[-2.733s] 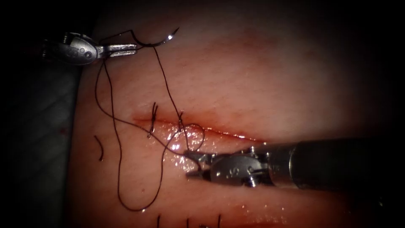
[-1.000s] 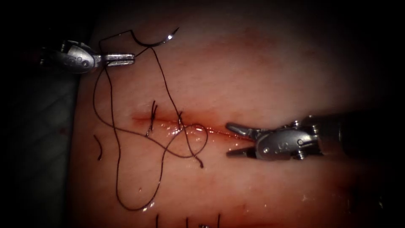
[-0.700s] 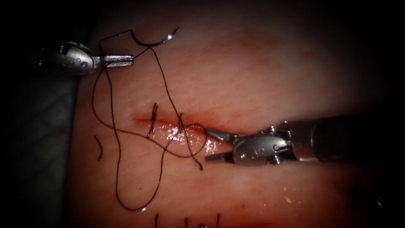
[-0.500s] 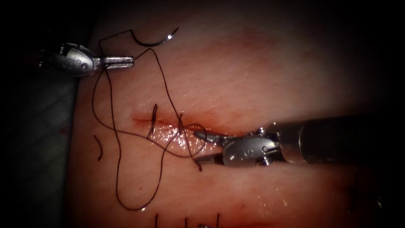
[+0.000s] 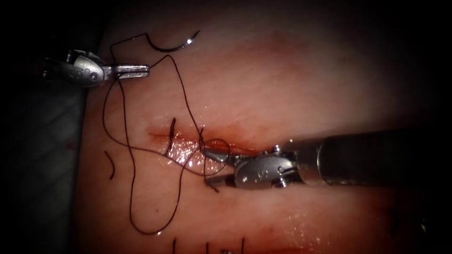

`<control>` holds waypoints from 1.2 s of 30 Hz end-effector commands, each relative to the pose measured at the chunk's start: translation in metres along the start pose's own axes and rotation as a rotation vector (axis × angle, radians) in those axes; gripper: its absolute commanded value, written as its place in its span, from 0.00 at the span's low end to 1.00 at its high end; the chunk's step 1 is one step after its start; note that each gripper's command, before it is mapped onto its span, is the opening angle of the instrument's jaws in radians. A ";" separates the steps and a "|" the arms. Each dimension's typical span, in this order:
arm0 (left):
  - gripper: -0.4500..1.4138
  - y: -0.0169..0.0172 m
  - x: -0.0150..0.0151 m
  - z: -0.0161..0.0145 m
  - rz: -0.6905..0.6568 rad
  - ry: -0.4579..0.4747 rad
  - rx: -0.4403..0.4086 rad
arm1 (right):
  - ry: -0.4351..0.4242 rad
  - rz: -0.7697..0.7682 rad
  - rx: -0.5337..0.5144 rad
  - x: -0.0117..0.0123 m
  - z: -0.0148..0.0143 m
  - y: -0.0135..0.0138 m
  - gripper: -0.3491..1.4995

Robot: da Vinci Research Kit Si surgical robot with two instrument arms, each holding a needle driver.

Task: Wound Closure
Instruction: Tie the knot by pulling the left tool up and the right tool down.

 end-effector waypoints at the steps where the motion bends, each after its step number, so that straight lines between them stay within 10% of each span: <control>1: 0.00 -0.0001 -0.0004 0.0007 0.001 0.001 0.001 | 0.004 -0.009 0.006 0.0001 0.0008 -0.0006 0.94; 18: 0.00 0.0001 -0.0002 0.0006 -0.004 0.002 0.001 | 0.005 -0.050 0.126 0.0005 0.0025 -0.0014 0.76; 20: 0.00 0.0001 -0.0001 0.0006 -0.004 0.002 0.001 | -0.001 -0.055 0.153 0.0005 0.0025 -0.0016 0.62; 24: 0.00 0.0001 -0.0002 0.0007 -0.004 0.002 0.001 | -0.021 -0.078 0.247 0.0004 0.0027 -0.0020 0.00; 36: 0.00 -0.0012 -0.0007 0.0023 -0.020 -0.002 0.008 | -0.063 0.715 0.281 0.0007 0.0019 -0.0042 0.00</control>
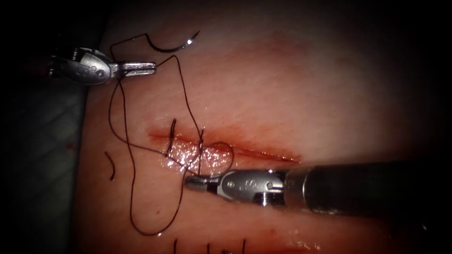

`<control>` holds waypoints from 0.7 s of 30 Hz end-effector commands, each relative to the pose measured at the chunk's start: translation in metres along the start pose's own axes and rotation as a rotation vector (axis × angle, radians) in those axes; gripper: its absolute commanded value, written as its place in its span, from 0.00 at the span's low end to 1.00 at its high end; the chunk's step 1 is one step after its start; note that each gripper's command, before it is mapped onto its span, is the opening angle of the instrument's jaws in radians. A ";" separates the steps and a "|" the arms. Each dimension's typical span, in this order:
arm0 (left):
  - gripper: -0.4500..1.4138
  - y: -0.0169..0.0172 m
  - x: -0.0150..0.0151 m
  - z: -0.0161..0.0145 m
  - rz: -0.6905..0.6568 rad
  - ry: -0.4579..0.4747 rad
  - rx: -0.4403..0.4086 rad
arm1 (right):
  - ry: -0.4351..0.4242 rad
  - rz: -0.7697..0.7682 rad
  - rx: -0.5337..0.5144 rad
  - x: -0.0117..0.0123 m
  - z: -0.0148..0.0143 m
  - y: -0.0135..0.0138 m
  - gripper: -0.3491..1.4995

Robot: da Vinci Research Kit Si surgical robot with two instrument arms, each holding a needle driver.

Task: Wound Closure
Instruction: Tie the knot by pulling the left tool up and the right tool down.

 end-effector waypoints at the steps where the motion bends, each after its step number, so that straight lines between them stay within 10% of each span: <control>1: 0.00 -0.0006 -0.0008 0.0011 -0.002 -0.007 0.004 | 0.022 0.086 0.028 -0.0002 0.0005 -0.0018 0.00; 15: 0.00 -0.0088 -0.0076 0.0096 0.160 -0.229 0.206 | 0.134 0.612 0.060 0.0035 -0.0011 -0.0067 0.00; 21: 0.00 -0.0120 -0.0126 0.0136 0.232 -0.368 0.342 | 0.157 0.615 0.028 0.0032 -0.0009 -0.0068 0.00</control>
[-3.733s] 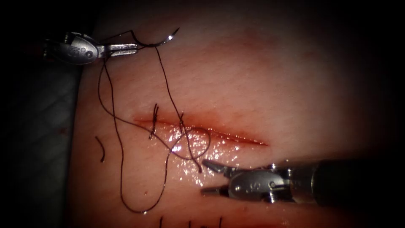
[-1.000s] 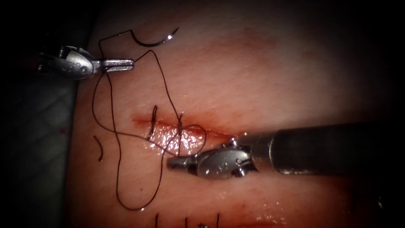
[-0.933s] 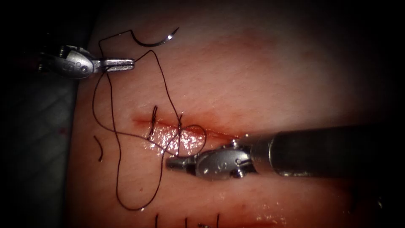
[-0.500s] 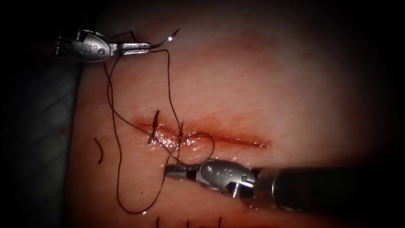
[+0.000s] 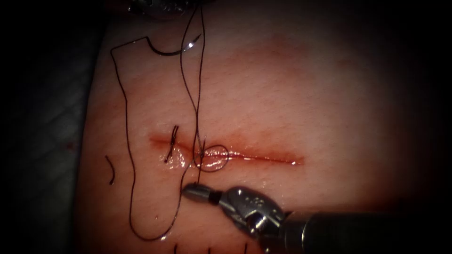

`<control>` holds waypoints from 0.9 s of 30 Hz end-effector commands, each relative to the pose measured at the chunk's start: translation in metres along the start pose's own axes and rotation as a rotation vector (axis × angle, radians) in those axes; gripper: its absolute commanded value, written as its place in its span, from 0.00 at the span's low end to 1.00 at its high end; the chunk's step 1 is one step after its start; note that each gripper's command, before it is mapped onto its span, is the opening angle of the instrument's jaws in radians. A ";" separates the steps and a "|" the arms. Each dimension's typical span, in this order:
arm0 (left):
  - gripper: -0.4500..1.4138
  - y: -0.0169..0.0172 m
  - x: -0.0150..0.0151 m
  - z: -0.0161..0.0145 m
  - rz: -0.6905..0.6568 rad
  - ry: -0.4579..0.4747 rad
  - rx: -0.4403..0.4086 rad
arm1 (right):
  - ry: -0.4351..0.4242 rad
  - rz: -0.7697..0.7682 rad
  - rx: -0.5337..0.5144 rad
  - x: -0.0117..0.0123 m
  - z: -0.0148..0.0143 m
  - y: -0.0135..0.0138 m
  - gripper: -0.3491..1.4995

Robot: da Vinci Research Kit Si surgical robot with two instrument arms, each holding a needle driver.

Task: Wound Closure
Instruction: Tie the knot by pulling the left tool up and the right tool down.

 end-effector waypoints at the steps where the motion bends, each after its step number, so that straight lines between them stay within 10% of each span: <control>1: 0.00 -0.0002 -0.0007 0.0013 -0.003 -0.009 0.013 | 0.000 -0.002 -0.001 -0.0009 0.0009 0.0000 0.00; 27: 0.00 -0.0026 -0.0071 0.0062 -0.068 -0.037 0.074 | -0.100 0.118 -0.100 -0.0062 0.0022 0.0008 0.00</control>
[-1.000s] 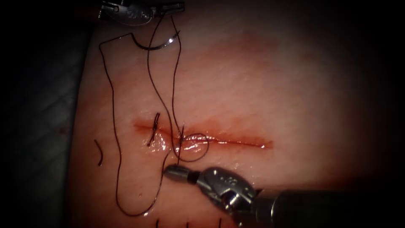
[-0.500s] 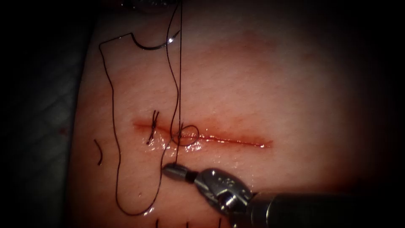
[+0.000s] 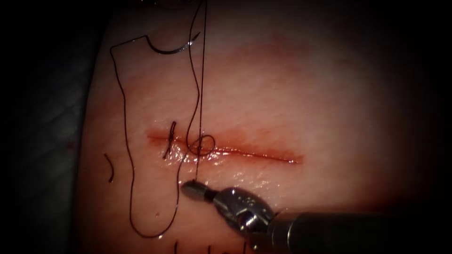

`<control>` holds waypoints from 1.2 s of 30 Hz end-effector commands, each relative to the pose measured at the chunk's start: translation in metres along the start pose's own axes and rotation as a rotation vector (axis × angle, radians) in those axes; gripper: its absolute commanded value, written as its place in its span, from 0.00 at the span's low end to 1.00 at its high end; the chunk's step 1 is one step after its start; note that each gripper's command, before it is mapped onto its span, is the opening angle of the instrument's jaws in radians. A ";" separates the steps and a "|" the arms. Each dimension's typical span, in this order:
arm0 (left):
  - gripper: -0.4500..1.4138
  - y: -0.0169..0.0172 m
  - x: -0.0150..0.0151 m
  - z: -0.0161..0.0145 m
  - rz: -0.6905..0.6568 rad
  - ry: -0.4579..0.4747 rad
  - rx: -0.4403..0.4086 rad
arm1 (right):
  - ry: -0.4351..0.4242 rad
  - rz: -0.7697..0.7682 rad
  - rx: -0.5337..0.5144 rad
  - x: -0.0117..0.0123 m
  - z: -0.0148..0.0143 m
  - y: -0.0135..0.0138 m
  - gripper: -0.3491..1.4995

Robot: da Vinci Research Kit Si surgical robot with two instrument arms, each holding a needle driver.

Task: Wound Closure
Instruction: Tie the knot by pulling the left tool up and the right tool down.

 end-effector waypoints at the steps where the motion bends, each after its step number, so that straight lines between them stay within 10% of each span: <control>1: 0.00 -0.0001 -0.0002 0.0009 0.004 0.001 0.003 | -0.010 0.001 -0.001 -0.0008 0.0006 -0.0004 0.00; 36: 0.00 0.0013 -0.0036 0.0044 -0.131 0.016 -0.017 | 0.019 -0.046 -0.004 0.0012 -0.0009 -0.0034 0.00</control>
